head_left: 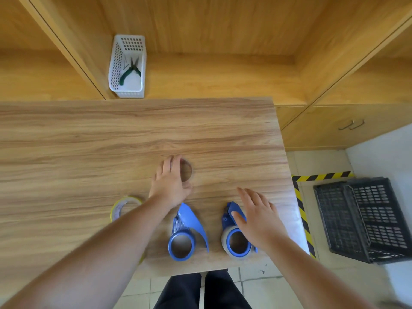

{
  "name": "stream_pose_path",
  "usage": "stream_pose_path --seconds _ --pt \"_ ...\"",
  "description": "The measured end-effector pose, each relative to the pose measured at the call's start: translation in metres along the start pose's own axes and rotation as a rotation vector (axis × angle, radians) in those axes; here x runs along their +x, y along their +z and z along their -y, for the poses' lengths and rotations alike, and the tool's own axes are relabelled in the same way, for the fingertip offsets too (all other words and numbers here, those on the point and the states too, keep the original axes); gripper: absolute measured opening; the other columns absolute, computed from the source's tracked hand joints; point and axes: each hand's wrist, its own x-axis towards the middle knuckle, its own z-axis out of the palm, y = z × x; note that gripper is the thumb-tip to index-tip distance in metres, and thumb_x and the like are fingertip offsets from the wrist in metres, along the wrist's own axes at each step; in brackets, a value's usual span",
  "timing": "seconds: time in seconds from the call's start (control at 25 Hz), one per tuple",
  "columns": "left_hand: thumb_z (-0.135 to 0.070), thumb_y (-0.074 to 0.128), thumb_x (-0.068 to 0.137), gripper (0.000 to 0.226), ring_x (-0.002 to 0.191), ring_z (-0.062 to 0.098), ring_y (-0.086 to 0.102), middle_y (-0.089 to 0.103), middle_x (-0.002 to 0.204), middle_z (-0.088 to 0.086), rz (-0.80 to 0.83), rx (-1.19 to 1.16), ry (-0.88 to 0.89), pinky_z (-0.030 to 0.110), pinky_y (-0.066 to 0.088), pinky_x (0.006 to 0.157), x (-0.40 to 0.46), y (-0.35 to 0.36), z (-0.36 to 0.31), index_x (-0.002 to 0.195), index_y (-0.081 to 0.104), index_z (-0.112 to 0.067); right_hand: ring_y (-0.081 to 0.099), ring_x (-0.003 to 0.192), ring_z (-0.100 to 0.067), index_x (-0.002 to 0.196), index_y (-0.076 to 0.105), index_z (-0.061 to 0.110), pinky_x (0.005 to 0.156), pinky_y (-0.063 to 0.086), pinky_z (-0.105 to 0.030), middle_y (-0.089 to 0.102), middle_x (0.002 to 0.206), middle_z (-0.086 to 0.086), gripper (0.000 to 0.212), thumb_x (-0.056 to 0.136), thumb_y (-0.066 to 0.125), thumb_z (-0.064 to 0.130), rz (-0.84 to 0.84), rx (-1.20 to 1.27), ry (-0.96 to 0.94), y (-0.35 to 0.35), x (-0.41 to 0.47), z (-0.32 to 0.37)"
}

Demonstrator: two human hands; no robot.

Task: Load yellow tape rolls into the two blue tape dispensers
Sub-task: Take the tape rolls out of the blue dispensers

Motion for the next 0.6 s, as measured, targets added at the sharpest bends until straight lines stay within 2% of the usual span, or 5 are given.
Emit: stream_pose_path --seconds 0.12,0.24,0.4,0.52,0.6 --pt "-0.048 0.077 0.076 0.098 0.147 0.025 0.027 0.026 0.159 0.0 -0.023 0.01 0.177 0.047 0.033 0.118 -0.048 0.004 -0.031 0.155 0.026 -0.025 0.028 0.146 -0.02 0.158 0.01 0.033 0.117 0.032 -0.041 0.029 0.162 0.007 0.07 0.099 0.042 0.052 0.052 0.022 0.0 0.002 -0.008 -0.008" --pt "-0.044 0.072 0.082 0.088 0.148 0.018 0.031 0.027 0.157 -0.004 0.088 -0.144 0.283 0.036 0.034 0.12 -0.112 0.038 -0.059 0.156 0.028 -0.022 0.03 0.143 -0.02 0.157 0.009 0.036 0.115 0.033 -0.039 0.03 0.16 0.008 0.069 0.099 0.043 0.051 0.107 0.021 -0.031 0.005 -0.025 -0.024" --pt "-0.042 0.073 0.081 0.095 0.149 0.012 0.029 0.022 0.158 -0.011 0.166 -0.177 0.208 0.029 0.037 0.117 -0.17 0.095 -0.084 0.158 0.019 -0.022 0.028 0.144 -0.02 0.154 0.013 0.037 0.113 0.034 -0.039 0.031 0.159 0.009 0.07 0.096 0.05 0.046 0.149 0.01 -0.077 0.013 -0.045 -0.043" --pt "-0.045 0.073 0.081 0.104 0.151 0.018 0.025 0.018 0.162 -0.004 0.151 -0.118 0.06 0.033 0.032 0.121 -0.177 0.119 -0.097 0.159 0.011 -0.017 0.021 0.147 -0.02 0.156 0.008 0.039 0.117 0.03 -0.04 0.023 0.163 0.008 0.076 0.094 0.051 0.045 0.222 -0.009 -0.11 0.019 -0.056 -0.054" --pt "-0.049 0.074 0.08 0.108 0.15 0.02 0.026 0.019 0.162 -0.002 0.157 -0.072 0.002 0.036 0.036 0.119 -0.171 0.126 -0.104 0.16 0.009 -0.015 0.02 0.148 -0.021 0.158 0.006 0.038 0.119 0.027 -0.041 0.019 0.165 0.008 0.078 0.094 0.051 0.043 0.258 -0.033 -0.146 0.023 -0.058 -0.059"
